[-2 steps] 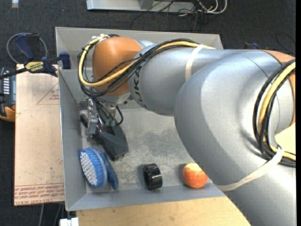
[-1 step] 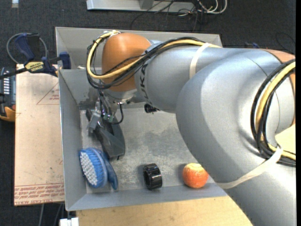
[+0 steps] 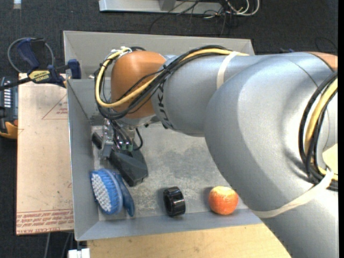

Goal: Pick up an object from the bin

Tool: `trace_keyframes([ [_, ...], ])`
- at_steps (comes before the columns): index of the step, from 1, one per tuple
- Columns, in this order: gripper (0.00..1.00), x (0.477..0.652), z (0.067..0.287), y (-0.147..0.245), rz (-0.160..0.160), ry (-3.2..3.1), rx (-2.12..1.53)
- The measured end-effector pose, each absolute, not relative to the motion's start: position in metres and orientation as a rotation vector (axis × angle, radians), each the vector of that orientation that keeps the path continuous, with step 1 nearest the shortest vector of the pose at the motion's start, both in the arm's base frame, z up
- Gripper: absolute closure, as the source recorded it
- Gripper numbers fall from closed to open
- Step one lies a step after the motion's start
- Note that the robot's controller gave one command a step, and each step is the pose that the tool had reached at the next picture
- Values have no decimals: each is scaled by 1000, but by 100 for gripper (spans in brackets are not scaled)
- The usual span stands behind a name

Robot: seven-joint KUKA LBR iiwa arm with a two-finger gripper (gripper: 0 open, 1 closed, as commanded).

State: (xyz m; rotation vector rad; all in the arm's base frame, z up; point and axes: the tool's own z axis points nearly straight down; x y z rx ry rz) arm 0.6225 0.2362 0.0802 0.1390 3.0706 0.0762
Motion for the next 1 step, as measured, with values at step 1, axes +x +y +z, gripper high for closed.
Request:
trace_keyframes([
  [1,100,651,77,227,99,3097,473],
])
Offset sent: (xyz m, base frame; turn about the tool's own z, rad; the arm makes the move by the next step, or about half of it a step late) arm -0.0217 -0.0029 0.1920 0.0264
